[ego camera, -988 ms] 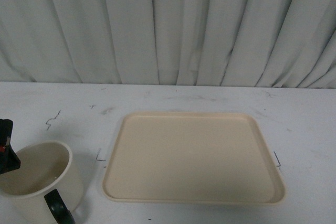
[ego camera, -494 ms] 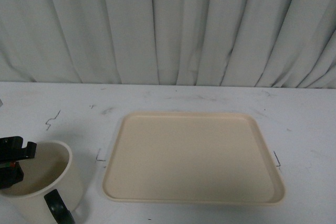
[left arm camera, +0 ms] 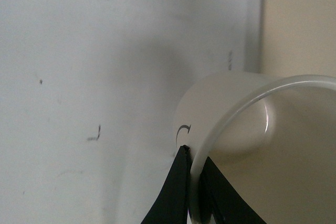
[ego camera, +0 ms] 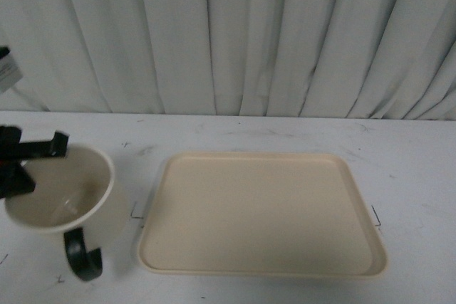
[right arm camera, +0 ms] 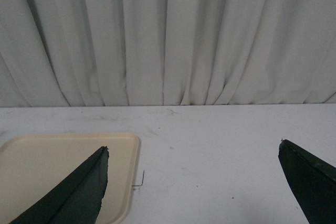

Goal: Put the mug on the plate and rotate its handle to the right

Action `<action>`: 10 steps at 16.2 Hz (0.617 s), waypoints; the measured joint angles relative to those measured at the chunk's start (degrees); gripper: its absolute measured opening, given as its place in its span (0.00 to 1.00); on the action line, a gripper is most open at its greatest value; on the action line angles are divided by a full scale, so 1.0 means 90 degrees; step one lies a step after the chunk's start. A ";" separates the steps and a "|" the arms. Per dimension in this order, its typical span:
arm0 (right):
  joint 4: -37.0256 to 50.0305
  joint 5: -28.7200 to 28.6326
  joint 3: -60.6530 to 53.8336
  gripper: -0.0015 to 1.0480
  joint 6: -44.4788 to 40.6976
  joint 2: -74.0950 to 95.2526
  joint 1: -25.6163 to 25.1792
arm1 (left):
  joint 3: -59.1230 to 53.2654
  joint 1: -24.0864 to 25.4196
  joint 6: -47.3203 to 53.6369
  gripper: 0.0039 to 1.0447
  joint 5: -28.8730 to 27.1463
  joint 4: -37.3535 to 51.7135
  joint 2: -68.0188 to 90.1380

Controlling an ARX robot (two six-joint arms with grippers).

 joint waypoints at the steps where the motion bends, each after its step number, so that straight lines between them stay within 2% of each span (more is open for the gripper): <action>1: 0.0000 0.0000 0.0000 0.94 0.0000 0.0000 0.0000 | 0.0024 -0.0019 0.0000 0.02 -0.0002 -0.0007 0.0005; 6: 0.0000 0.0000 0.0000 0.94 0.0000 0.0000 0.0000 | 0.0527 -0.0437 0.0002 0.02 -0.0136 -0.0146 0.0240; 7: 0.0000 0.0000 0.0000 0.94 0.0000 0.0000 0.0000 | 0.1027 -0.0797 0.0002 0.02 -0.0238 -0.0291 0.0629; 8: 0.0000 0.0000 0.0000 0.94 0.0000 0.0000 0.0000 | 0.2263 -0.1598 0.0005 0.02 -0.0389 -0.0583 0.1608; 10: 0.0000 0.0000 0.0000 0.94 0.0000 0.0000 0.0000 | 0.3164 -0.2123 0.0005 0.02 -0.0471 -0.0865 0.2283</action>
